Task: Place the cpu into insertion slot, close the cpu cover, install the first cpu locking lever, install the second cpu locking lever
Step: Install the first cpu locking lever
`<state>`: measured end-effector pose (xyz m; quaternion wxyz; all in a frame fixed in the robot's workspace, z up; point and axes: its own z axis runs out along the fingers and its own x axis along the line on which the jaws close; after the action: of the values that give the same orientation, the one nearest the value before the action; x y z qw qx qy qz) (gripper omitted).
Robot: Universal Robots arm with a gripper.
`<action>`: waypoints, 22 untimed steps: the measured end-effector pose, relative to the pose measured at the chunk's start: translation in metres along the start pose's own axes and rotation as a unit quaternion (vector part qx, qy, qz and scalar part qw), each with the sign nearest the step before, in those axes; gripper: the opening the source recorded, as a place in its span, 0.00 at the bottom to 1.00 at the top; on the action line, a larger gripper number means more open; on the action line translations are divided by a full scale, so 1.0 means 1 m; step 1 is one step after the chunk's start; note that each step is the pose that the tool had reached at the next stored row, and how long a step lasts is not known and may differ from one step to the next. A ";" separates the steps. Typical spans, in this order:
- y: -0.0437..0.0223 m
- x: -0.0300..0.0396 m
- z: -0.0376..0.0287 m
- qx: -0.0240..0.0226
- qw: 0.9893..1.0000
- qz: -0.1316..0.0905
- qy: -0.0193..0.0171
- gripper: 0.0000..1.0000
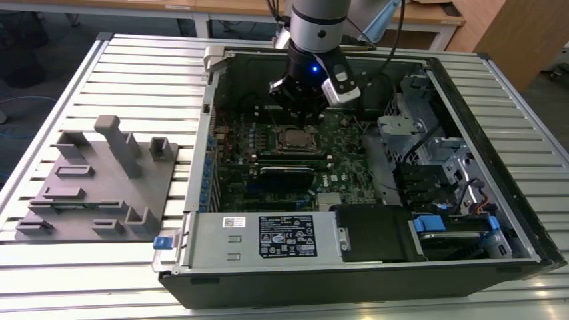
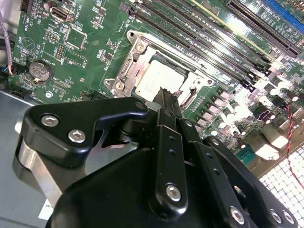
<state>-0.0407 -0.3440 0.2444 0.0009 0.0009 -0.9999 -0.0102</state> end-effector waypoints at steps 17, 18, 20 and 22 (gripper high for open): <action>0.0001 0.0000 -0.0064 0.000 1.000 0.000 0.000 0.10; 0.0001 0.0000 -0.0068 0.000 1.000 0.000 0.000 0.10; 0.0001 0.0000 -0.0077 0.000 1.000 0.000 0.000 0.10; 0.0002 0.0000 -0.0084 0.000 1.000 0.000 0.000 0.10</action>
<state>-0.0407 -0.3440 0.2529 0.0009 0.0009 -0.9999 -0.0101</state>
